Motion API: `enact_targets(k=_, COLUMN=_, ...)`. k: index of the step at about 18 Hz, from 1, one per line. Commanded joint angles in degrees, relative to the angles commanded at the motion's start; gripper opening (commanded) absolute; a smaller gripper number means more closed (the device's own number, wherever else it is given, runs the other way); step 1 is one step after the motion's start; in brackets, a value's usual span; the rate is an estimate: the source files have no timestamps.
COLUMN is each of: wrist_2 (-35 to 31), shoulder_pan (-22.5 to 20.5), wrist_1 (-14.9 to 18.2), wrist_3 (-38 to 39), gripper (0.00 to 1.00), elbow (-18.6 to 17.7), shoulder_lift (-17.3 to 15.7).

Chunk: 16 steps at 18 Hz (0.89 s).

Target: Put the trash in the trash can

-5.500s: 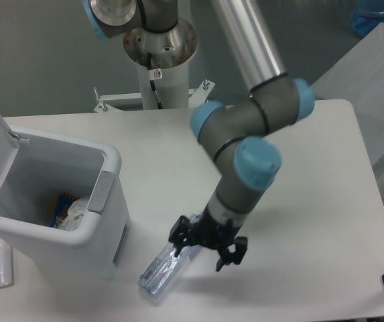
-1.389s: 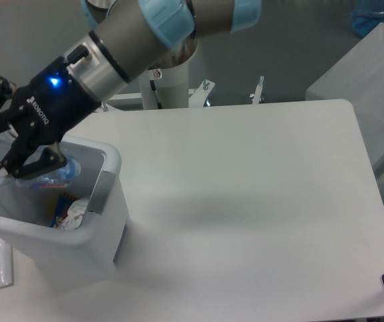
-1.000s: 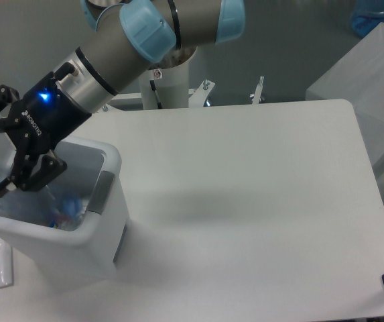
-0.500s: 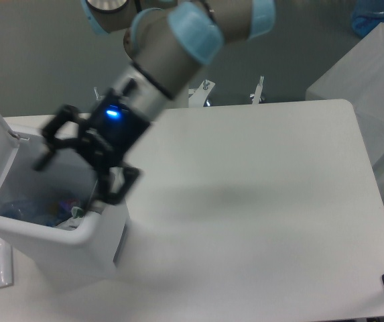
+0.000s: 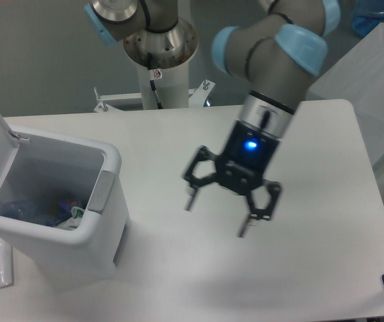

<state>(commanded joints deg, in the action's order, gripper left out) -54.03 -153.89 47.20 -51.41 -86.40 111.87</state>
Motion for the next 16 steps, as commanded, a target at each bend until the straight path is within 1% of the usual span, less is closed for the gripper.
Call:
enact_targets(k=2, wrist_2=-4.8, shoulder_pan=-0.1, wrist_1=0.9, wrist_3=-4.0, gripper=1.00, elbow=1.6, shoulder_lift=2.6)
enact_targets(k=3, wrist_2=-7.8, shoulder_pan=-0.2, wrist_1=2.4, wrist_3=-7.2, gripper=1.00, elbow=1.9, shoulder_lift=3.5)
enact_targets(k=4, wrist_2=-11.6, shoulder_pan=-0.2, wrist_1=4.8, wrist_3=-10.5, gripper=1.00, elbow=2.3, shoulder_lift=4.2)
enact_targets(k=6, wrist_2=-19.9, shoulder_pan=0.3, wrist_1=11.1, wrist_3=-15.6, gripper=1.00, elbow=4.0, shoulder_lift=5.4)
enact_targets(k=7, wrist_2=-22.4, shoulder_pan=0.5, wrist_1=13.9, wrist_3=-16.4, gripper=1.00, elbow=5.0, shoulder_lift=6.0)
enact_targets(k=8, wrist_2=-23.6, shoulder_pan=1.0, wrist_1=15.5, wrist_3=-16.5, gripper=1.00, elbow=6.1, shoulder_lift=6.7)
enact_targets(k=10, wrist_2=-24.1, shoulder_pan=1.3, wrist_1=17.3, wrist_3=-16.6, gripper=1.00, elbow=7.6, shoulder_lift=7.4)
enact_targets(k=11, wrist_2=-24.1, shoulder_pan=1.3, wrist_1=17.7, wrist_3=-16.6, gripper=1.00, elbow=7.7, shoulder_lift=7.6)
enact_targets(k=16, wrist_2=-26.4, shoulder_pan=1.8, wrist_1=17.8, wrist_3=-16.6, gripper=1.00, elbow=7.6, shoulder_lift=8.2)
